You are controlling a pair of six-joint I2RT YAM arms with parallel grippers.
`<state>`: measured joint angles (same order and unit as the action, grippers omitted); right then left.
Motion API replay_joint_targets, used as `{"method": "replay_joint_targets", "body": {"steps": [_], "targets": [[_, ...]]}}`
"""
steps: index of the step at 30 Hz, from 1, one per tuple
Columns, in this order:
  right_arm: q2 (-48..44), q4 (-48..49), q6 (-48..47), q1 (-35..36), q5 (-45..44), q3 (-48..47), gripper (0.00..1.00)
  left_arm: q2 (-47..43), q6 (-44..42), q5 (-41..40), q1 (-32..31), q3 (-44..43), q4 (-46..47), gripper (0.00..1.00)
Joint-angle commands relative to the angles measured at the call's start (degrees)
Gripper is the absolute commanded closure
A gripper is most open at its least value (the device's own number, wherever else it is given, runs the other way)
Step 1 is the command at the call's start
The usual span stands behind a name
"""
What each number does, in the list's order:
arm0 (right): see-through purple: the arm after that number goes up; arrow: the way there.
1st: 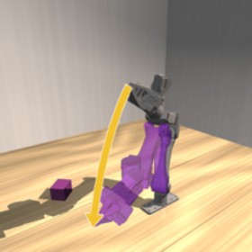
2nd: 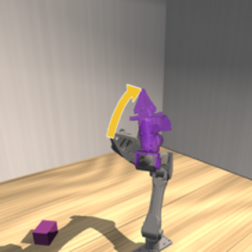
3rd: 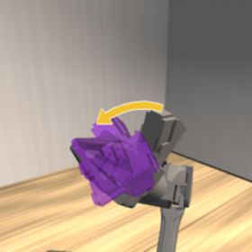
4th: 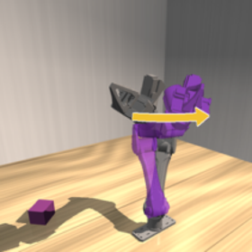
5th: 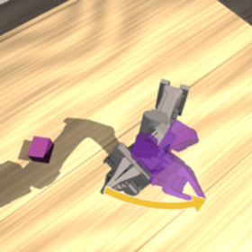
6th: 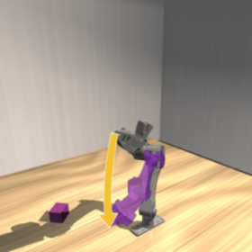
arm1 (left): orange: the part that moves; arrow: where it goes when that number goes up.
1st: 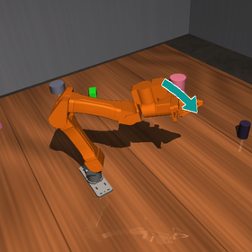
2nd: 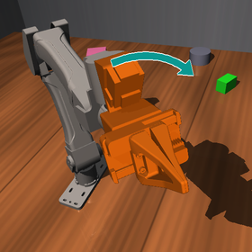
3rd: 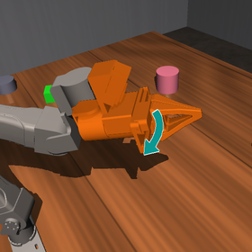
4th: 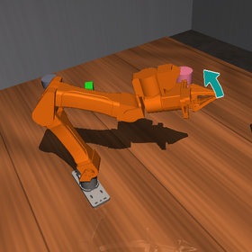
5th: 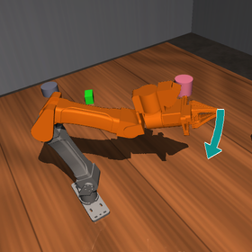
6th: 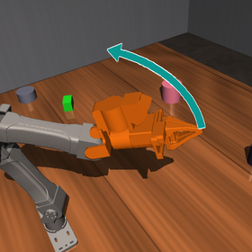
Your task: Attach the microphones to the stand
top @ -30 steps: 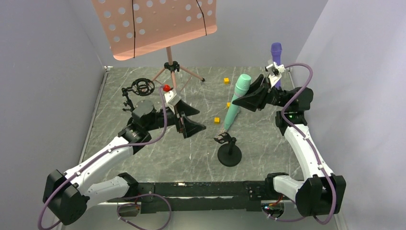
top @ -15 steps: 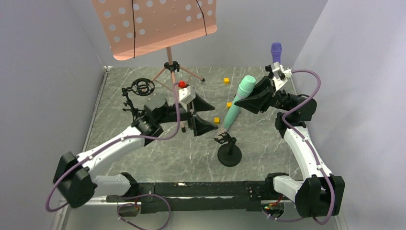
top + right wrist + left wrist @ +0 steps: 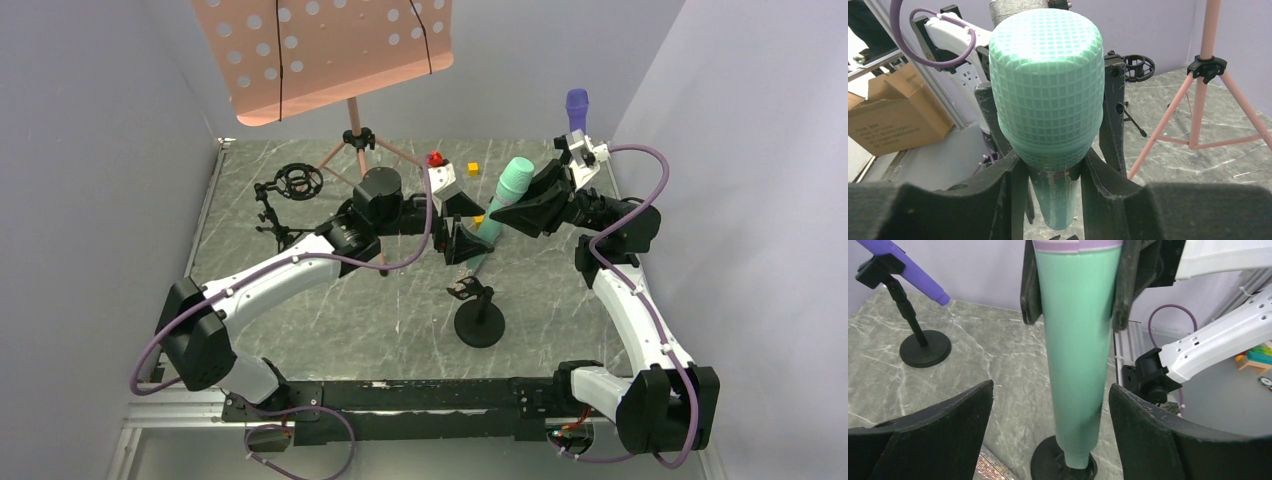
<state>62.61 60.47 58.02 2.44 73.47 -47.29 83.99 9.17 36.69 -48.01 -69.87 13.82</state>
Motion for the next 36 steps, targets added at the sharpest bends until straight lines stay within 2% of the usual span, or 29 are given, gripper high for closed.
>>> {"method": "replay_joint_targets", "body": {"steps": [1, 8, 12, 17, 20, 22, 28, 31, 36], "targets": [[-1.04, 1.82, -0.89, -0.26, -1.51, -0.35, 0.94, 1.82, -2.66, -1.30, -0.72, -4.59, -1.54, 0.16], [-0.98, 0.04, -2.32, -0.24, -1.47, -0.35, 0.94, 2.89, -3.27, 0.81, -1.04, -5.78, -2.41, 0.23], [-0.87, -0.22, -2.64, -0.29, -1.49, -0.18, 0.94, 2.55, -3.48, 1.64, -1.04, -5.53, -2.58, 0.41], [-0.90, -1.07, -3.28, -0.29, -1.29, -0.13, 0.93, 2.69, -3.71, 3.34, -1.06, -6.38, -4.51, 0.74], [-0.95, -3.33, -5.41, -0.25, -0.61, -0.45, 0.88, 2.65, -4.35, 3.75, -1.04, -7.24, -6.72, 0.83], [-1.08, -6.01, -7.34, -0.25, -0.08, -0.96, 0.77, 2.57, -4.69, 4.06, -0.97, -7.82, -8.29, 0.86], [-1.05, -8.87, -8.70, -0.29, 1.76, -3.13, 0.34, 2.33, -6.05, 5.11, -0.87, -9.13, -12.92, 0.89], [-1.16, -9.14, -8.30, -0.56, 2.51, -4.28, 0.22, 2.16, -6.95, 5.78, -0.74, -9.56, -15.42, 0.89], [-1.31, -8.00, -6.45, -1.59, 3.51, -5.62, 0.14, 1.94, -8.43, 6.33, -0.27, -10.79, -19.50, 0.90]]}}
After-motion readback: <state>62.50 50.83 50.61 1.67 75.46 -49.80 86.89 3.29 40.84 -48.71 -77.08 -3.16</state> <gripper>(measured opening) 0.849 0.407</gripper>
